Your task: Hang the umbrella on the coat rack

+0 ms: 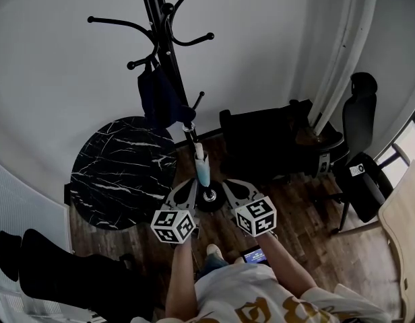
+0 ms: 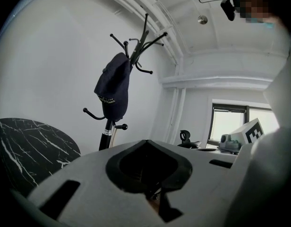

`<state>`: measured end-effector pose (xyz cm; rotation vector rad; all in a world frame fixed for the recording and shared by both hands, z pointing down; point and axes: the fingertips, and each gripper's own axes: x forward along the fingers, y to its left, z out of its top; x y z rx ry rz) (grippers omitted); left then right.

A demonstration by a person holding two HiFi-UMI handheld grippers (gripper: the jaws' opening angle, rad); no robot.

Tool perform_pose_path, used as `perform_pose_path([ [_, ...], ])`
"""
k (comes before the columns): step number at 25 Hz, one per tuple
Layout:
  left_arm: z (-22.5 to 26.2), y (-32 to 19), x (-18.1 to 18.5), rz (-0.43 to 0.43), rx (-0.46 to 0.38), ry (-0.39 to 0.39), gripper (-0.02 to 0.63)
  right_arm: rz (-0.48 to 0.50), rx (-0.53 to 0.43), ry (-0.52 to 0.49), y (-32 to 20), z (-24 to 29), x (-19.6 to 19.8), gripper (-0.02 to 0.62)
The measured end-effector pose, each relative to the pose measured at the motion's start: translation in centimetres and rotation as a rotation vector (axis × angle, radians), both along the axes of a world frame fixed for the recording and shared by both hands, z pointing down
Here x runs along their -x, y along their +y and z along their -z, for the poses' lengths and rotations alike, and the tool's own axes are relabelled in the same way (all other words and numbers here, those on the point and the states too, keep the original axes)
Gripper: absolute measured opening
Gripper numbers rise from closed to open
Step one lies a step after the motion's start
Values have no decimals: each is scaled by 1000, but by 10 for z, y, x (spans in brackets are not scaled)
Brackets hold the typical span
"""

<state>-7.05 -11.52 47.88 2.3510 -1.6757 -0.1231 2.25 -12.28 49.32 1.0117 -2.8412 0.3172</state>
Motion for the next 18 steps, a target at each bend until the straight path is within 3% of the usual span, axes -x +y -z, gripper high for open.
perform_pose_path([
  [18,-1,1,3,5,2,-66,20,17,4,-4,1,1,4,11],
])
